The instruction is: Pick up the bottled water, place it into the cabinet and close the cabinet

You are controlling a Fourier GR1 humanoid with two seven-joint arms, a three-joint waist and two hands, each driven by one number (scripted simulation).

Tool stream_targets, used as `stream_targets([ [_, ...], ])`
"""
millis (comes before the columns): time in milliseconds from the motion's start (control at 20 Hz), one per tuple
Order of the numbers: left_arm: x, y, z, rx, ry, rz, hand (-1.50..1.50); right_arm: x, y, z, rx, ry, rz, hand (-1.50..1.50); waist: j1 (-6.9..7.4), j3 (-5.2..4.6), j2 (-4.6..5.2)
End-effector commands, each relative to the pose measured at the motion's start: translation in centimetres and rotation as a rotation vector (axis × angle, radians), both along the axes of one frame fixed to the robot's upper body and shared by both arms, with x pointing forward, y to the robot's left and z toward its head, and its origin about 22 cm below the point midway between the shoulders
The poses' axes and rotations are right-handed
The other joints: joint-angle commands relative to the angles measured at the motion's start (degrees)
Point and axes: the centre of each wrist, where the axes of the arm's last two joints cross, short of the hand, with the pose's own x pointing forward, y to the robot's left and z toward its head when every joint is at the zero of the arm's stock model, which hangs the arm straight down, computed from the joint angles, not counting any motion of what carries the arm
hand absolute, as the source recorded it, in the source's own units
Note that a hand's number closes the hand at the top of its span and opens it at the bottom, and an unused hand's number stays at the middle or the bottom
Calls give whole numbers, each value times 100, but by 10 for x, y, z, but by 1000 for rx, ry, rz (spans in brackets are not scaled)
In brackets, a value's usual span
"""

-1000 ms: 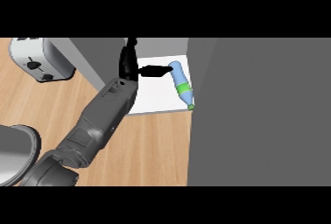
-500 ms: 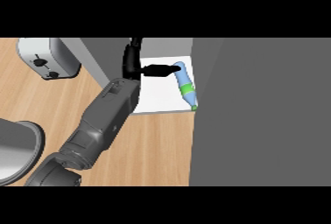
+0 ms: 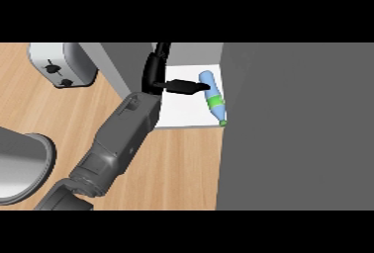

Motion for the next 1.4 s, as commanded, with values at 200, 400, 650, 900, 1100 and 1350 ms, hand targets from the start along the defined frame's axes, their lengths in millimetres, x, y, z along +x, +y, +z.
stream_targets([
  [200,-18,16,-23,-148,46,-22,-150,2,6,2,-6,13,-30,-150,394,-31,-158],
  [400,-28,40,-29,-168,27,-79,-150,1,0,-3,-2,27,-50,-150,439,-29,-162],
  [650,-56,17,-27,-240,68,-138,-150,-5,5,5,-12,31,-37,-150,551,-28,-207],
  [900,-87,24,-13,-271,60,-151,-150,-8,6,8,-4,23,-42,-150,601,-23,-217],
  [1100,-133,22,7,-320,36,-185,-150,-10,22,10,8,17,-29,-150,444,-26,-169],
  [1350,-200,37,13,-340,74,-226,-150,-9,3,12,-109,3,73,-150,425,-25,-141],
])
